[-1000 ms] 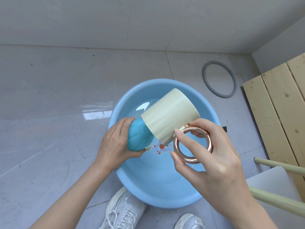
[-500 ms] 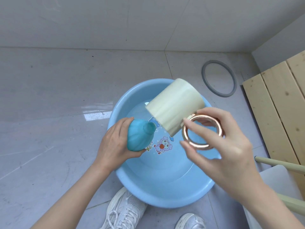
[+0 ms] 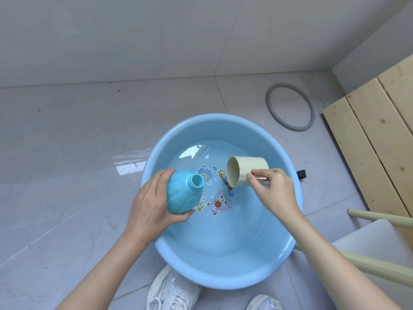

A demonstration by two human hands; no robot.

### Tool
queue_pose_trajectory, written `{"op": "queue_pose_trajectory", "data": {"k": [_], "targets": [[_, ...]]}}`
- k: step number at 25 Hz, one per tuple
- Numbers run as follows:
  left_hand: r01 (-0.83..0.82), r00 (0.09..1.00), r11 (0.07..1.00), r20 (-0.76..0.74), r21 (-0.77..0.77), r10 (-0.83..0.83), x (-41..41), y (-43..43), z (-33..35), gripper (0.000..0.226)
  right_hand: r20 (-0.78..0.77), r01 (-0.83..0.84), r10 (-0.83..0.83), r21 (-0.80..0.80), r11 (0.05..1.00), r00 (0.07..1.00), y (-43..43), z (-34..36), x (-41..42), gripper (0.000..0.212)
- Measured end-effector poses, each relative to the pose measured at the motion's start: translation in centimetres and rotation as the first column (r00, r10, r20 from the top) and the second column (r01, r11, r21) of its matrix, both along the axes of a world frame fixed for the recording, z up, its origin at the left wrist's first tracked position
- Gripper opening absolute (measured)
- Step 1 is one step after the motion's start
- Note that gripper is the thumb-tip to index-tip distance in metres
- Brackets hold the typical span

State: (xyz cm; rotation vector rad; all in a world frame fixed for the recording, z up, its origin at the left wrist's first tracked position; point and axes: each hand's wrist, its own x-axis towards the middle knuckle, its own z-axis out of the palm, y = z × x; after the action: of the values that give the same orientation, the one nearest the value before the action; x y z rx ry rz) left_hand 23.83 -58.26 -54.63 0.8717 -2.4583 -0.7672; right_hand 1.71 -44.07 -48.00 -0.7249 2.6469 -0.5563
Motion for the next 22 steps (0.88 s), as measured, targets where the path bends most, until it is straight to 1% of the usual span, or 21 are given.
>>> {"op": "queue_pose_trajectory", "data": {"k": [2,4,8,12,14,17,20,22], "targets": [[-0.003,1.000,1.000,0.005,0.003,0.003,0.0,0.0,0.1,0.096,-0.083,-0.043,0.047,0.058,0.997,0.995,0.0,-1.7,-0.2,0.024],[-0.005,1.000,1.000,0.010,-0.002,0.005,0.0,0.0,0.2,0.093,-0.105,-0.064,0.075,0.105,0.992,0.992,-0.2,-2.9,-0.4,0.028],[-0.014,1.000,1.000,0.007,-0.016,0.014,-0.1,0.1,0.2,0.095,-0.092,-0.063,0.077,0.142,0.988,0.993,-1.3,-3.8,-0.5,0.032],[-0.013,1.000,1.000,0.009,-0.025,0.013,-0.1,0.0,0.0,0.101,-0.035,-0.125,0.132,0.141,0.982,0.991,-2.4,-4.7,0.2,0.030],[-0.012,1.000,0.999,0.004,-0.034,0.013,-0.1,0.1,0.2,0.099,0.011,-0.129,0.128,0.113,0.985,0.992,-2.6,-4.9,0.7,0.030],[-0.015,1.000,1.000,0.008,-0.014,0.015,-0.1,0.1,0.3,0.099,0.128,-0.072,0.065,0.055,0.996,0.990,-2.5,-4.5,0.8,0.028],[-0.008,1.000,1.000,0.015,-0.002,0.008,0.0,0.0,0.3,0.092,0.237,0.040,-0.037,-0.007,0.999,0.971,-1.6,-3.3,0.1,0.023],[-0.010,1.000,1.000,0.019,-0.001,0.010,0.0,0.0,0.1,0.093,0.335,0.140,-0.109,-0.068,0.988,0.936,-0.8,-1.8,-0.4,0.014]]}}
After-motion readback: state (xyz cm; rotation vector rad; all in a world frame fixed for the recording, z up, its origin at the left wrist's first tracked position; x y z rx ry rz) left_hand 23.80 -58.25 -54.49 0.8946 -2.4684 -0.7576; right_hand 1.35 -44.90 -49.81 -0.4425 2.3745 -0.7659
